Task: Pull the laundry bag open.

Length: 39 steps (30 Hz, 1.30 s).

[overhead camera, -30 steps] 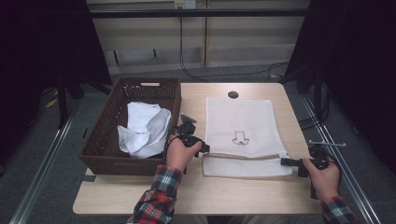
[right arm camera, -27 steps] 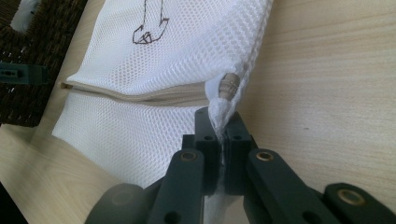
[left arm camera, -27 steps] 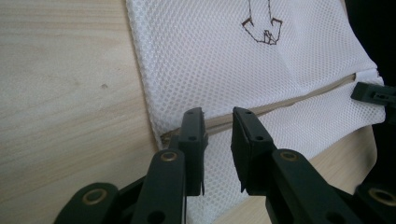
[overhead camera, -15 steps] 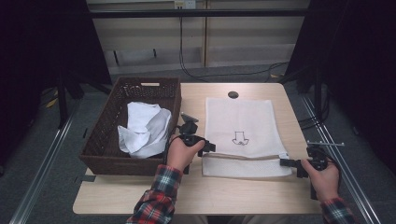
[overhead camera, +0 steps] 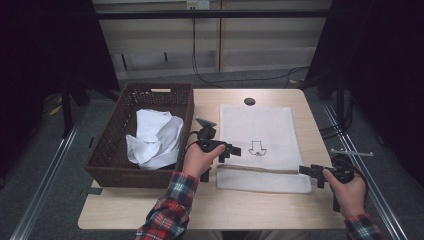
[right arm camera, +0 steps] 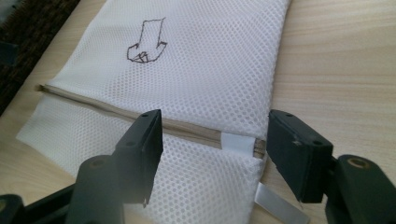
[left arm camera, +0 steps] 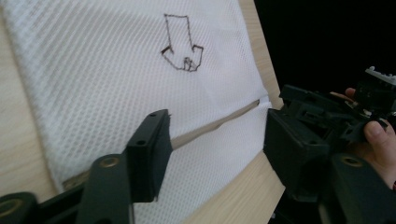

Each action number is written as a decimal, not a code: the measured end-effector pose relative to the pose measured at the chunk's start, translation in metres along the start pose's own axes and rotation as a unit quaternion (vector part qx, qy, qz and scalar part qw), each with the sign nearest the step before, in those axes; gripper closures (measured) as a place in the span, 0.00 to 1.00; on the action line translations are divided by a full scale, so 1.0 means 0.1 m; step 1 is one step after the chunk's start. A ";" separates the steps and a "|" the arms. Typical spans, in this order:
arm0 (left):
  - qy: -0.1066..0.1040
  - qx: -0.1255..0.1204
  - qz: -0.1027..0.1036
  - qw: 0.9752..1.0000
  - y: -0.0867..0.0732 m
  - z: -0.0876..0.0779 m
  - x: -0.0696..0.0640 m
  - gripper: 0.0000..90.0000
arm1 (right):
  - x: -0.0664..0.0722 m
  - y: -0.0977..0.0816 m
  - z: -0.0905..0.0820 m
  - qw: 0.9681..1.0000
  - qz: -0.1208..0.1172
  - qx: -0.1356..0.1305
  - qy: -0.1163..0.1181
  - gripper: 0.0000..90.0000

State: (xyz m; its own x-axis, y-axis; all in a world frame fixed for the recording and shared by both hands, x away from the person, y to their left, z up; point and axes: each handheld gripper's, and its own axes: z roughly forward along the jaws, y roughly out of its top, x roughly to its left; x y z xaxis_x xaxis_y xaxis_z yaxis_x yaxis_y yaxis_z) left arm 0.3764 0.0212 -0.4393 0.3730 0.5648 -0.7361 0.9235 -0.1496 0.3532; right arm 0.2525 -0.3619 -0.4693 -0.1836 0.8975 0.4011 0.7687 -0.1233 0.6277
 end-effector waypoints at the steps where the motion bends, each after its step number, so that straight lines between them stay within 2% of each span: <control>1: 0.002 0.002 0.005 1.000 0.01 0.01 -0.02 0.44 | 0.00 0.00 0.00 1.000 -0.005 -0.003 0.000 0.39; 3: -0.002 0.000 0.009 1.000 0.05 0.03 -0.06 0.42 | 0.02 0.00 -0.01 1.000 -0.008 -0.004 0.002 0.39; 5: 0.010 0.000 0.028 1.000 0.08 0.03 -0.10 0.39 | 0.04 0.01 -0.01 1.000 -0.018 -0.008 0.008 0.38; 7: 0.012 0.001 0.031 0.999 0.12 0.03 -0.13 0.37 | 0.07 0.02 0.00 1.000 -0.027 -0.011 0.008 0.37; 9: 0.018 -0.008 0.041 0.999 0.16 0.01 -0.16 0.33 | 0.09 0.02 0.00 0.999 -0.029 -0.011 0.009 0.36; 10: 0.021 -0.012 0.043 0.999 0.17 0.00 -0.17 0.33 | 0.10 0.02 0.00 0.999 -0.037 -0.013 0.010 0.36; 11: 0.027 -0.016 0.057 0.998 0.20 -0.01 -0.17 0.32 | 0.10 0.02 0.00 0.999 -0.039 -0.014 0.013 0.35; 15: 0.028 -0.040 0.058 0.997 0.27 -0.07 -0.23 0.26 | 0.13 0.03 0.00 0.999 -0.048 -0.014 0.015 0.35; 16: 0.032 -0.037 0.067 0.997 0.29 -0.10 -0.24 0.26 | 0.14 0.04 0.01 0.998 -0.050 -0.014 0.017 0.34; 17: 0.031 -0.044 0.064 0.996 0.31 -0.11 -0.26 0.25 | 0.15 0.04 0.01 0.998 -0.053 -0.013 0.018 0.34; 19: 0.038 -0.044 0.077 0.995 0.36 -0.16 -0.29 0.25 | 0.17 0.04 0.02 0.998 -0.059 -0.014 0.018 0.34; 21: 0.038 -0.049 0.074 0.995 0.39 -0.19 -0.32 0.24 | 0.20 0.05 0.02 0.998 -0.063 -0.014 0.020 0.33; 22: 0.042 -0.048 0.082 0.995 0.40 -0.21 -0.32 0.23 | 0.21 0.06 0.02 0.997 -0.068 -0.015 0.023 0.33; 23: 0.045 -0.051 0.081 0.994 0.43 -0.23 -0.35 0.23 | 0.22 0.06 0.03 0.997 -0.072 -0.016 0.024 0.33; 24: 0.047 -0.044 0.089 0.994 0.44 -0.26 -0.34 0.22 | 0.24 0.07 0.03 0.997 -0.077 -0.014 0.025 0.33; 25: 0.046 -0.048 0.080 0.995 0.46 -0.27 -0.36 0.22 | 0.25 0.07 0.04 0.996 -0.080 -0.015 0.026 0.33; 26: 0.050 -0.044 0.092 0.994 0.48 -0.30 -0.35 0.21 | 0.26 0.07 0.04 0.996 -0.082 -0.013 0.026 0.33; 27: 0.053 -0.055 0.084 0.994 0.49 -0.32 -0.36 0.21 | 0.27 0.07 0.05 0.996 -0.085 -0.012 0.028 0.33; 28: 0.059 -0.053 0.092 0.993 0.50 -0.36 -0.35 0.21 | 0.28 0.07 0.05 0.996 -0.089 -0.013 0.029 0.33; 31: 0.076 -0.059 0.092 0.991 0.53 -0.49 -0.33 0.19 | 0.31 0.07 0.08 0.995 -0.099 -0.007 0.031 0.32; 35: 0.079 -0.072 0.087 0.990 0.54 -0.61 -0.30 0.19 | 0.34 0.06 0.12 0.994 -0.105 -0.002 0.032 0.31; 39: 0.082 -0.074 0.093 0.989 0.55 -0.69 -0.28 0.19 | 0.37 0.06 0.13 0.993 -0.111 -0.001 0.036 0.30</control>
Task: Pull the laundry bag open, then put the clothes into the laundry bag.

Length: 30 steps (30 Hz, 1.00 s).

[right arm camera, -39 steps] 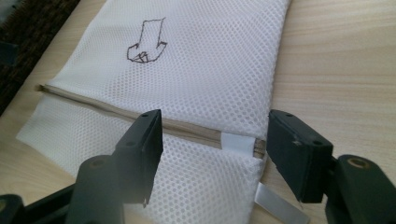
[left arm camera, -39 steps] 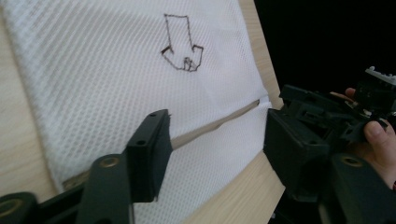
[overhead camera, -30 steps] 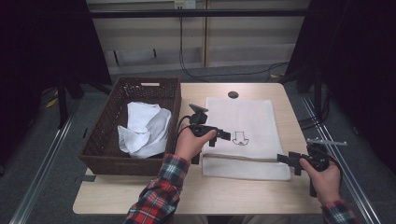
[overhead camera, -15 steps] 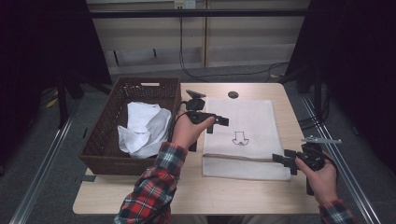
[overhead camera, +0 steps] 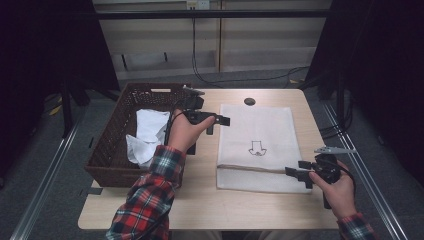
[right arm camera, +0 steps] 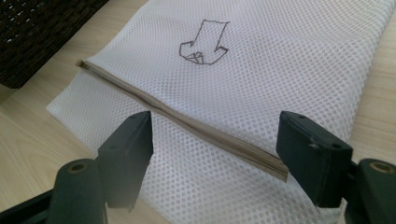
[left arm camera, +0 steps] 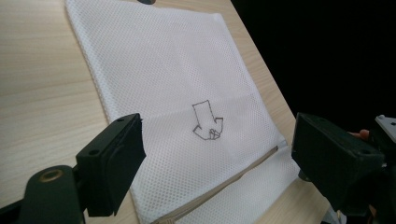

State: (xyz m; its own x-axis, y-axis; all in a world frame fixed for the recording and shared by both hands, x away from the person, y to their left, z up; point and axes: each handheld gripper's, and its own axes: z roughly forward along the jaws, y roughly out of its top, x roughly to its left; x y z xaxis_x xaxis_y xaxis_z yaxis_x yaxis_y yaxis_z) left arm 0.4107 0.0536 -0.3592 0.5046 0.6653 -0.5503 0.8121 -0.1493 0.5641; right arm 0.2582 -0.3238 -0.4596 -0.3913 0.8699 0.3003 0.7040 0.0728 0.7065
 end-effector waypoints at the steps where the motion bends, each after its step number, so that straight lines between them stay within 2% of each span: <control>1: 0.000 0.000 0.000 1.000 0.00 -0.01 0.00 0.19 | 0.01 0.00 0.00 1.000 -0.001 0.000 0.000 0.30; 3: 0.006 0.001 0.003 1.000 0.00 -0.04 0.01 0.18 | 0.02 0.00 0.00 1.000 -0.002 0.000 0.001 0.29; 6: -0.001 -0.004 -0.009 1.000 0.00 -0.08 0.01 0.18 | 0.03 0.01 0.01 1.000 -0.002 0.001 0.002 0.29; 14: 0.003 -0.003 -0.003 1.000 -0.02 -0.19 0.06 0.18 | 0.04 0.03 0.06 1.000 -0.006 0.002 0.007 0.28; 17: 0.002 -0.010 -0.017 1.000 -0.02 -0.21 0.07 0.18 | 0.05 0.03 0.08 1.000 -0.008 0.005 0.010 0.28; 18: 0.003 -0.006 -0.009 1.000 -0.02 -0.23 0.08 0.18 | 0.05 0.03 0.09 1.000 -0.011 0.004 0.010 0.28; 20: 0.004 -0.010 -0.015 1.000 -0.02 -0.26 0.09 0.18 | 0.05 0.04 0.10 1.000 -0.009 0.004 0.012 0.28; 26: 0.009 -0.013 -0.010 1.000 0.01 -0.36 0.13 0.18 | 0.07 0.07 0.10 1.000 -0.016 0.000 0.016 0.28; 27: 0.007 -0.017 -0.017 1.000 0.01 -0.37 0.14 0.18 | 0.07 0.07 0.10 1.000 -0.017 0.000 0.015 0.28; 29: 0.011 -0.016 -0.014 1.000 0.01 -0.41 0.17 0.17 | 0.07 0.07 0.11 1.000 -0.021 0.002 0.016 0.28; 30: 0.010 -0.020 -0.020 1.000 0.01 -0.43 0.18 0.17 | 0.08 0.07 0.11 1.000 -0.022 0.004 0.016 0.28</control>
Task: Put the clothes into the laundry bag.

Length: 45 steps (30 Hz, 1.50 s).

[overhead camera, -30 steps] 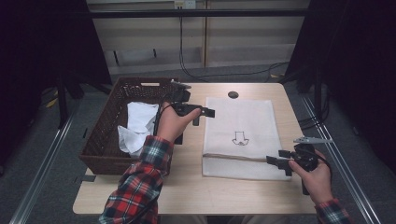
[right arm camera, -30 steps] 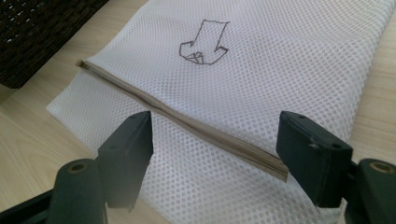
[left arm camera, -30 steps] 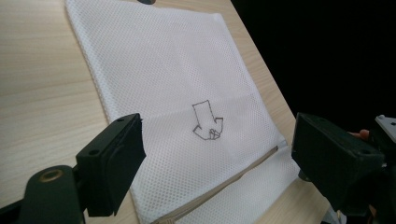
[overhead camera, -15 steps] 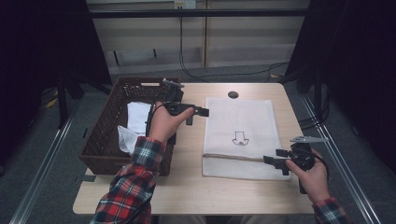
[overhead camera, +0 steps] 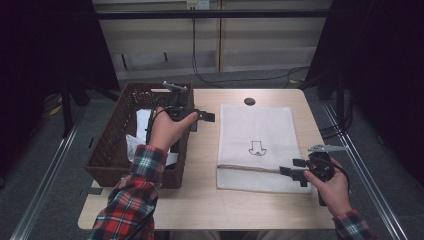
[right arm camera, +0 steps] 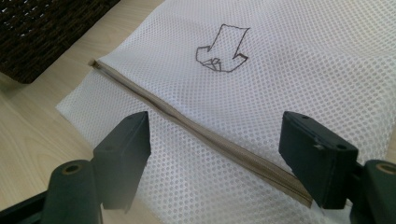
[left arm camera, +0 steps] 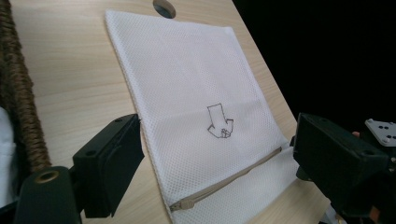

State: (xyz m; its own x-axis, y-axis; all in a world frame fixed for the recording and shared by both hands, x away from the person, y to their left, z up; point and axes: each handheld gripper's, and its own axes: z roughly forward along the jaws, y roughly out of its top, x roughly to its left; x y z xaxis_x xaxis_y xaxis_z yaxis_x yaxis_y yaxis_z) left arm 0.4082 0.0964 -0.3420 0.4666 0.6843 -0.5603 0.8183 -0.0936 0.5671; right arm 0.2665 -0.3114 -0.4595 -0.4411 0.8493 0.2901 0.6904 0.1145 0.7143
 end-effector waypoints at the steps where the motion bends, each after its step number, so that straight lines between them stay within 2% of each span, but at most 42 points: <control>1: 0.002 0.000 -0.001 1.000 0.00 -0.02 0.01 0.17 | 0.00 0.00 0.00 1.000 -0.002 0.000 -0.002 0.28; 3: 0.003 -0.001 -0.004 1.000 0.01 -0.05 0.03 0.17 | 0.01 0.01 0.01 1.000 -0.007 0.002 -0.003 0.26; 6: 0.010 -0.003 0.000 1.000 0.02 -0.10 0.07 0.17 | 0.02 0.02 0.03 1.000 -0.028 0.007 -0.002 0.25; 12: 0.020 -0.008 -0.012 1.000 0.03 -0.22 0.19 0.17 | 0.04 0.05 0.06 0.998 -0.058 0.019 0.003 0.24; 22: 0.046 -0.017 -0.015 0.999 0.03 -0.43 0.38 0.16 | 0.12 0.10 0.13 0.998 -0.060 0.017 0.015 0.23; 27: 0.067 -0.031 -0.013 0.997 0.03 -0.52 0.48 0.15 | 0.14 0.09 0.15 0.998 -0.060 0.018 0.019 0.23; 34: 0.093 -0.031 -0.011 0.995 0.00 -0.57 0.61 0.14 | 0.15 0.08 0.16 0.998 -0.062 0.019 0.019 0.23; 36: 0.110 -0.030 -0.006 0.993 0.00 -0.61 0.64 0.14 | 0.14 0.08 0.16 0.998 -0.063 0.017 0.020 0.23; 39: 0.119 -0.037 -0.003 0.992 -0.01 -0.64 0.68 0.14 | 0.14 0.08 0.16 0.998 -0.064 0.018 0.022 0.23; 43: 0.144 -0.032 0.004 0.989 -0.03 -0.66 0.76 0.14 | 0.15 0.07 0.17 0.998 -0.064 0.016 0.022 0.23; 45: 0.148 -0.031 0.002 0.989 -0.04 -0.65 0.81 0.14 | 0.15 0.07 0.17 0.998 -0.064 0.017 0.023 0.23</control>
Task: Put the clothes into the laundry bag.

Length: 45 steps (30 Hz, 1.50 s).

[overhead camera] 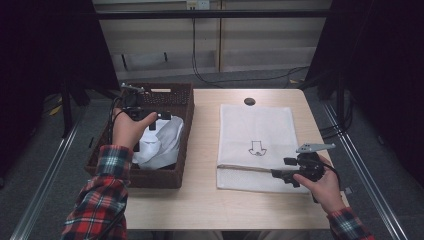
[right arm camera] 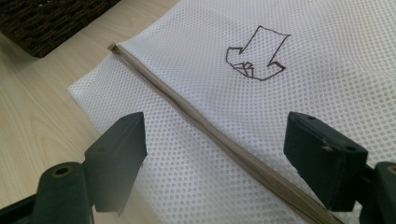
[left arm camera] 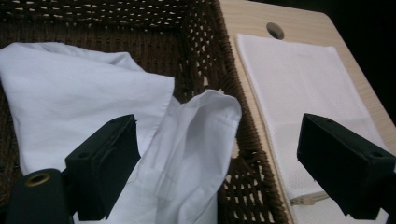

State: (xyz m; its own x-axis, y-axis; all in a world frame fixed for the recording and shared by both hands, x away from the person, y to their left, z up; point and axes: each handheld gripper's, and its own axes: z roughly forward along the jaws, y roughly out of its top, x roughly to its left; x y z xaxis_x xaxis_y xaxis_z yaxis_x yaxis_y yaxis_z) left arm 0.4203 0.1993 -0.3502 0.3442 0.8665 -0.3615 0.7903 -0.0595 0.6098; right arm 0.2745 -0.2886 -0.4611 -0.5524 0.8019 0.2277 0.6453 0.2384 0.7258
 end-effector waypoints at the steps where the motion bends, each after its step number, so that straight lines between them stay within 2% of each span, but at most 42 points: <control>1: 0.005 0.001 0.003 1.000 -0.01 0.01 0.03 0.14 | 0.00 0.00 0.00 1.000 -0.002 -0.001 0.002 0.23; 6: 0.025 0.014 0.007 1.000 -0.08 0.14 0.16 0.13 | 0.01 0.01 0.00 1.000 -0.004 -0.002 0.004 0.23; 11: 0.023 0.011 0.012 1.000 -0.13 0.25 0.26 0.13 | 0.00 0.00 0.00 1.000 -0.003 -0.003 0.005 0.23; 26: 0.043 0.030 0.045 0.998 -0.18 0.48 0.35 0.13 | -0.01 0.00 0.01 1.000 -0.005 -0.003 0.005 0.23; 31: 0.049 0.035 0.036 0.998 -0.22 0.57 0.40 0.13 | -0.01 0.00 0.01 1.000 -0.008 -0.002 0.004 0.23; 33: 0.043 0.040 0.030 0.998 -0.23 0.58 0.41 0.13 | -0.01 0.00 0.02 1.000 -0.009 -0.002 0.002 0.24; 35: 0.040 0.035 0.029 0.998 -0.23 0.58 0.41 0.13 | -0.01 0.00 0.03 1.000 -0.008 0.000 0.000 0.25; 38: 0.030 0.029 0.028 0.999 -0.22 0.55 0.39 0.13 | -0.02 0.01 0.04 1.000 -0.021 0.009 -0.004 0.31; 41: 0.029 0.027 0.029 0.999 -0.20 0.52 0.38 0.13 | -0.03 0.04 0.09 0.999 -0.038 0.021 -0.010 0.42; 45: 0.027 0.023 0.027 0.999 -0.19 0.49 0.37 0.13 | 0.01 0.11 0.19 0.998 -0.066 0.021 -0.006 0.43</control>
State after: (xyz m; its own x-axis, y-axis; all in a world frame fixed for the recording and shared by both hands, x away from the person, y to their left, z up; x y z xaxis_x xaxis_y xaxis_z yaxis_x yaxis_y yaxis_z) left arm 0.4431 0.2083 -0.4094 0.3604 0.8867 -0.2896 0.7939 -0.1285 0.5943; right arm 0.2906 -0.2748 -0.4652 -0.6272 0.7689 0.1244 0.5899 0.3645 0.7205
